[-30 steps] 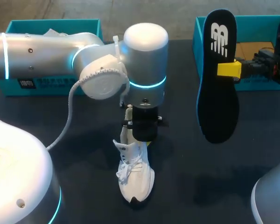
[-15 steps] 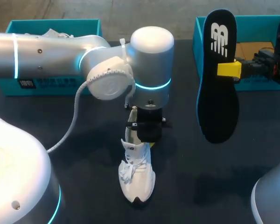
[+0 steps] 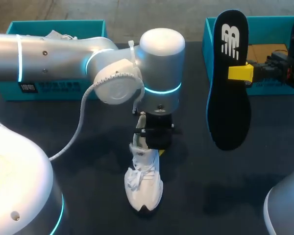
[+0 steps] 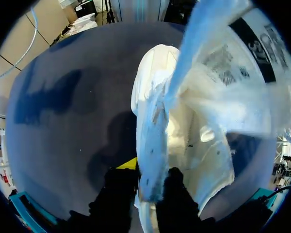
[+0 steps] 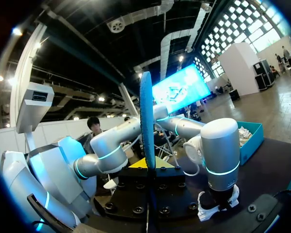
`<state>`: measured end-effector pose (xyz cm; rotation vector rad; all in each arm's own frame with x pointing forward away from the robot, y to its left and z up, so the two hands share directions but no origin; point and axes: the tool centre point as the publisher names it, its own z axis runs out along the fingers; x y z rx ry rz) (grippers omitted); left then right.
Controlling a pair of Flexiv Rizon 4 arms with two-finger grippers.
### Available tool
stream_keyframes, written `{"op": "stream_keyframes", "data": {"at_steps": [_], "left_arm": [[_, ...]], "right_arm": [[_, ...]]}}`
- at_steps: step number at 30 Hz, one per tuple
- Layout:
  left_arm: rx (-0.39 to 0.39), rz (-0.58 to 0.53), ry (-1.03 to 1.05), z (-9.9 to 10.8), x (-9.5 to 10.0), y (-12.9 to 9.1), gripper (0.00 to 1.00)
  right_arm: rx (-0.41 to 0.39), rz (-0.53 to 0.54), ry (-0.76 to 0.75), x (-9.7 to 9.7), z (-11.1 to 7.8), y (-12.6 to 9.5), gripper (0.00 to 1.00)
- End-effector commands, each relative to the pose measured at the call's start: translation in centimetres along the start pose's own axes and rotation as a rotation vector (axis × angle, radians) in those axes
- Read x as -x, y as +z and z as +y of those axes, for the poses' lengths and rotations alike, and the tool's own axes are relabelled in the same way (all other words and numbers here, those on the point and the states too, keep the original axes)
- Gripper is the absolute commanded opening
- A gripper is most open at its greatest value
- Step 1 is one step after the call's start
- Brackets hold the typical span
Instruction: Take the shoe out of the shoebox, open the shoe tongue, remove and reinsert the insole, then place the shoe into the shoebox
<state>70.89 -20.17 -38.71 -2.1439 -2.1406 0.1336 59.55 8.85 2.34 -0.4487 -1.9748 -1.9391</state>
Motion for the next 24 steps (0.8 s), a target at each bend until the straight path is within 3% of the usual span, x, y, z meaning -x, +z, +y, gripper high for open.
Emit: {"op": "stream_keyframes", "data": {"at_steps": [1,11,16,20,24], "left_arm": [[-0.017,-0.041,-0.028,0.3,0.0,-0.8,1.0],[-0.052,-0.294,-0.12,1.0,-0.3,-6.2,1.0],[-0.037,-0.483,-0.165,0.9,-1.0,-9.6,1.0],[-0.098,-0.656,-0.195,0.6,-2.0,-12.9,1.0],[-0.098,-0.786,-0.199,0.4,-2.8,-14.9,1.0]], "right_arm": [[-0.002,-0.001,0.002,0.1,0.0,0.2,0.0],[-0.002,-0.001,0.002,0.1,0.0,0.2,0.0],[-0.002,-0.001,0.002,0.1,0.0,0.2,0.0],[-0.002,-0.001,0.002,0.1,0.0,0.2,0.0],[-0.002,-0.001,0.002,0.1,0.0,0.2,0.0]]}}
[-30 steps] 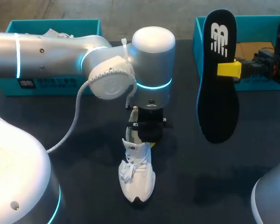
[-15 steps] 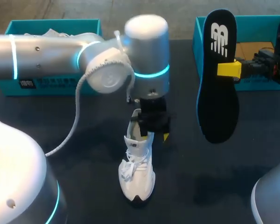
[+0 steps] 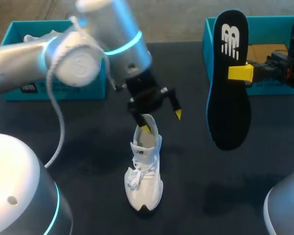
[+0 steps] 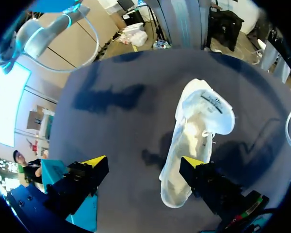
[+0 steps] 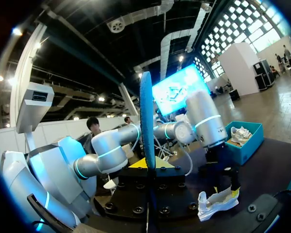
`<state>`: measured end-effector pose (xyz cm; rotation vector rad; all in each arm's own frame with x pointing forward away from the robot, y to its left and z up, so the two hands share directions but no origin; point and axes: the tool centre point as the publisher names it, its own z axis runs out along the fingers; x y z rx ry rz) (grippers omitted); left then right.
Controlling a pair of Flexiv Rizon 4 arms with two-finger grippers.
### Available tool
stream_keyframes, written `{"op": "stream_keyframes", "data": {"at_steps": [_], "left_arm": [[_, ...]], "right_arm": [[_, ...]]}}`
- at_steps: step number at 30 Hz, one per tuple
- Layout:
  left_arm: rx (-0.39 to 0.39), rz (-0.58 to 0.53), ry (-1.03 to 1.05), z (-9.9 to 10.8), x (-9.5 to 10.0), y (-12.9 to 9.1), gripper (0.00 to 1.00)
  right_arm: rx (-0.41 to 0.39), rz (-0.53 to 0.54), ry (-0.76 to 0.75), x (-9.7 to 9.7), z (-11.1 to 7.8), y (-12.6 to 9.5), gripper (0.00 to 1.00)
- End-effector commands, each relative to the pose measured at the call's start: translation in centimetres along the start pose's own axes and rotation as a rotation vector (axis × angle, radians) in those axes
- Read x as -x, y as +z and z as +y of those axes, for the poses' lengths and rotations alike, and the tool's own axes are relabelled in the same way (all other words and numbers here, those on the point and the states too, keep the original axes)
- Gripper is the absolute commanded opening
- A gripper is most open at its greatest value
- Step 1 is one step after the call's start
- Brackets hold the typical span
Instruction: Take the shoe out of the shoebox, open the shoe tongue, remove and reinsert the insole, then place the shoe into the shoebox
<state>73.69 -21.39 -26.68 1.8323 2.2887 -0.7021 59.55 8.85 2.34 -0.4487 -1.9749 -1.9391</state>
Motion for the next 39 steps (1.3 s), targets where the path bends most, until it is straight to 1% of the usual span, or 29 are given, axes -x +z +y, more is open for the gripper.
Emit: {"op": "stream_keyframes", "data": {"at_steps": [1,2,4,5,20,22,23,25,26,27,28,30,31,32,37,38,39], "left_arm": [[-0.026,-0.368,0.003,-0.5,-2.4,-4.5,1.0],[-0.034,-0.413,0.003,-0.5,-2.5,-5.2,1.0],[-0.029,-0.466,0.01,-0.6,-2.4,-5.9,1.0],[0.009,-0.489,0.016,-0.6,-2.3,-6.3,1.0],[0.009,-0.489,0.016,-0.6,-2.3,-6.3,1.0],[0.047,-0.504,0.025,-0.2,-1.9,-5.8,1.0],[0.037,-0.555,0.117,0.1,-1.7,-5.8,1.0],[0.062,-0.579,0.096,0.8,-1.3,-6.0,1.0],[0.062,-0.634,0.141,1.0,-1.3,-6.3,1.0],[0.08,-0.638,0.12,1.2,-1.2,-6.5,1.0],[0.07,-0.669,0.136,1.6,-1.0,-6.9,1.0],[0.081,-0.709,0.168,1.9,-1.0,-7.4,1.0],[0.077,-0.729,0.177,1.9,-1.0,-7.6,1.0],[0.046,-0.77,0.187,2.1,-1.1,-8.0,1.0],[0.042,-0.85,0.246,2.3,-0.7,-8.3,1.0],[0.06,-0.855,0.235,2.3,-0.5,-8.5,1.0],[0.055,-0.861,0.243,2.3,-0.3,-8.6,1.0]], "right_arm": [[-0.002,-0.001,0.002,0.1,0.0,0.2,0.0],[-0.002,-0.001,0.002,0.1,0.0,0.2,0.0],[-0.002,-0.001,0.002,0.1,0.0,0.2,0.0],[-0.002,-0.001,0.002,0.1,0.0,0.2,0.0],[-0.002,-0.001,0.002,0.1,0.0,0.2,0.0],[-0.002,-0.001,0.002,0.1,0.0,0.2,0.0],[-0.002,-0.001,0.002,0.1,0.0,0.2,0.0],[-0.002,-0.001,0.002,0.1,0.0,0.2,0.0],[-0.002,-0.001,0.002,0.1,0.0,0.2,0.0],[-0.002,-0.001,0.002,0.1,0.0,0.2,0.0],[-0.002,-0.001,0.002,0.1,0.0,0.2,0.0],[-0.002,-0.001,0.002,0.1,0.0,0.2,0.0],[-0.002,-0.001,0.002,0.1,0.0,0.2,0.0],[-0.002,-0.001,0.002,0.1,0.0,0.2,0.0],[-0.002,-0.001,0.002,0.1,0.0,0.2,0.0],[-0.002,-0.001,0.002,0.1,0.0,0.2,0.0],[-0.002,-0.001,0.002,0.1,0.0,0.2,0.0]]}}
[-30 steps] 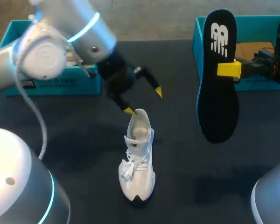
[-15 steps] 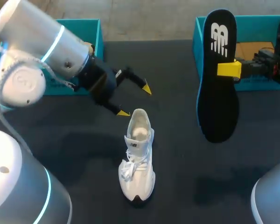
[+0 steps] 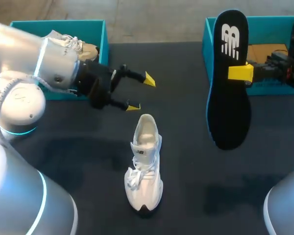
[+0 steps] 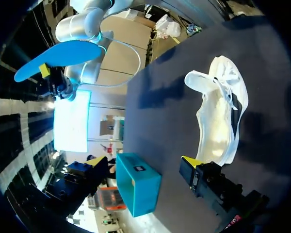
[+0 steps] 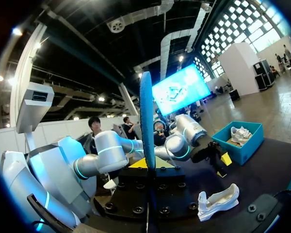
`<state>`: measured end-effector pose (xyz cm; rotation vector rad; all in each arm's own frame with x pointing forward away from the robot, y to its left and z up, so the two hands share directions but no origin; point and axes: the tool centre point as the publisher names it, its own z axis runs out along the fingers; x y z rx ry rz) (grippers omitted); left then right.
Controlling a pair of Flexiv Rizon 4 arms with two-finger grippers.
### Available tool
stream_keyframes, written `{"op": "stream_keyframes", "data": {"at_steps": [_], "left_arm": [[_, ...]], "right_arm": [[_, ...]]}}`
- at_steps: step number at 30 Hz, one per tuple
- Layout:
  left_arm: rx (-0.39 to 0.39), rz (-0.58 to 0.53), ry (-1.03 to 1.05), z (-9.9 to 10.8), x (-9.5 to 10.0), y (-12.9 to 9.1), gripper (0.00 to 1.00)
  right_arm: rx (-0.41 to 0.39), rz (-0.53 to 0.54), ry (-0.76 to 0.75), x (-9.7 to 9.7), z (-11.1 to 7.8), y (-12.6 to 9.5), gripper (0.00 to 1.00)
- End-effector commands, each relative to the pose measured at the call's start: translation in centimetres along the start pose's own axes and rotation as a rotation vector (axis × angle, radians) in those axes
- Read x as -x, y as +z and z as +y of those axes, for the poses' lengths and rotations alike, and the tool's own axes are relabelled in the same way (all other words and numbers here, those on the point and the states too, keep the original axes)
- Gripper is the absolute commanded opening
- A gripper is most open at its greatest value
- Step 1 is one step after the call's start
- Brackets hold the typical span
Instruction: Take the shoe out of the shoebox, open the shoe tongue, remove and reinsert the insole, then place the shoe into the shoebox
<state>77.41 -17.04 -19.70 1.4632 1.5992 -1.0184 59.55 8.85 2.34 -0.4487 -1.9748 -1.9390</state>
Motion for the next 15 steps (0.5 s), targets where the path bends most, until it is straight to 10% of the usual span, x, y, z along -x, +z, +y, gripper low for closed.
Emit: {"op": "stream_keyframes", "data": {"at_steps": [1,15], "left_arm": [[0.014,-0.173,0.014,-0.1,0.1,-0.1,1.0],[0.044,-0.289,0.136,-1.1,3.9,-2.6,1.0]], "right_arm": [[-0.002,-0.001,0.002,0.1,0.0,0.2,0.0],[-0.002,-0.001,0.002,0.1,0.0,0.2,0.0]]}}
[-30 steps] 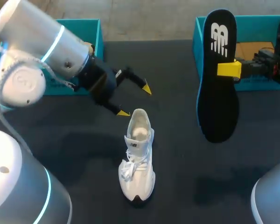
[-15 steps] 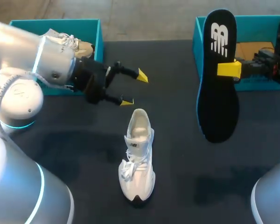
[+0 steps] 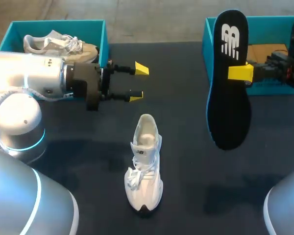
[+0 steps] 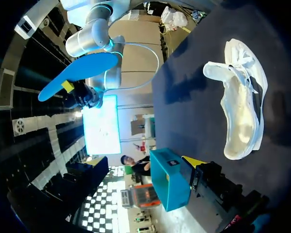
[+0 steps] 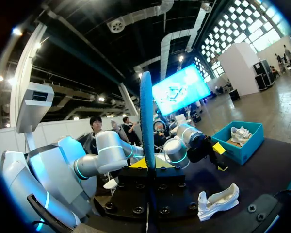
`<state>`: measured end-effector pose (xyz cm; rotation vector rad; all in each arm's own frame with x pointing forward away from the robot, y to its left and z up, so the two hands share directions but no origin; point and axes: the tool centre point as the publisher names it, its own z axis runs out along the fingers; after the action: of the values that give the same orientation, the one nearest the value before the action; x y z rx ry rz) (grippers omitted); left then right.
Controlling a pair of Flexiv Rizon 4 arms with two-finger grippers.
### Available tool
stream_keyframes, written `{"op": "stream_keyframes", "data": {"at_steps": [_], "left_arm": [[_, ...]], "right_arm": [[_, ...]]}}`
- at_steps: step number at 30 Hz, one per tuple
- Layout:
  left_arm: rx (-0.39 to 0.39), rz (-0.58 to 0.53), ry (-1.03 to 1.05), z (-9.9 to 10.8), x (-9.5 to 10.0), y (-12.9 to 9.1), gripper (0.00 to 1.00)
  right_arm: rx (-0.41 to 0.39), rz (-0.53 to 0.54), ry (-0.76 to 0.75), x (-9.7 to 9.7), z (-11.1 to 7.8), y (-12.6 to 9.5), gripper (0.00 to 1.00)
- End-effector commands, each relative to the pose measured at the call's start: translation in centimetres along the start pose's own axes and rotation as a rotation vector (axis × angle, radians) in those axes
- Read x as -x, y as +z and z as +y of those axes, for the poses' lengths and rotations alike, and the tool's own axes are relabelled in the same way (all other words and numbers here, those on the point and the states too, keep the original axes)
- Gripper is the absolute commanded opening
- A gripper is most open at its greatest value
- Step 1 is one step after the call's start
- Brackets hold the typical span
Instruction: Take the shoe out of the shoebox, open the shoe tongue, remove and reinsert the insole, then place the shoe into the shoebox
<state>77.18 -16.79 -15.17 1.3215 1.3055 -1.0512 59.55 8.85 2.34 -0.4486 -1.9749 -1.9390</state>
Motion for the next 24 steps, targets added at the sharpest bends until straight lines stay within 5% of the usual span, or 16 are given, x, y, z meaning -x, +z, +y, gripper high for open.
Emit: {"op": "stream_keyframes", "data": {"at_steps": [1,16,24], "left_arm": [[0.001,-0.022,0.003,-0.4,0.2,-0.6,1.0],[0.001,-0.015,-0.002,0.1,0.7,-0.7,1.0],[0.001,-0.015,-0.002,0.1,0.7,-0.7,1.0]], "right_arm": [[-0.002,-0.001,0.002,0.1,0.0,0.2,0.0],[-0.002,-0.001,0.002,0.1,0.0,0.2,0.0],[-0.058,0.038,0.198,6.8,3.0,-0.4,0.0]]}}
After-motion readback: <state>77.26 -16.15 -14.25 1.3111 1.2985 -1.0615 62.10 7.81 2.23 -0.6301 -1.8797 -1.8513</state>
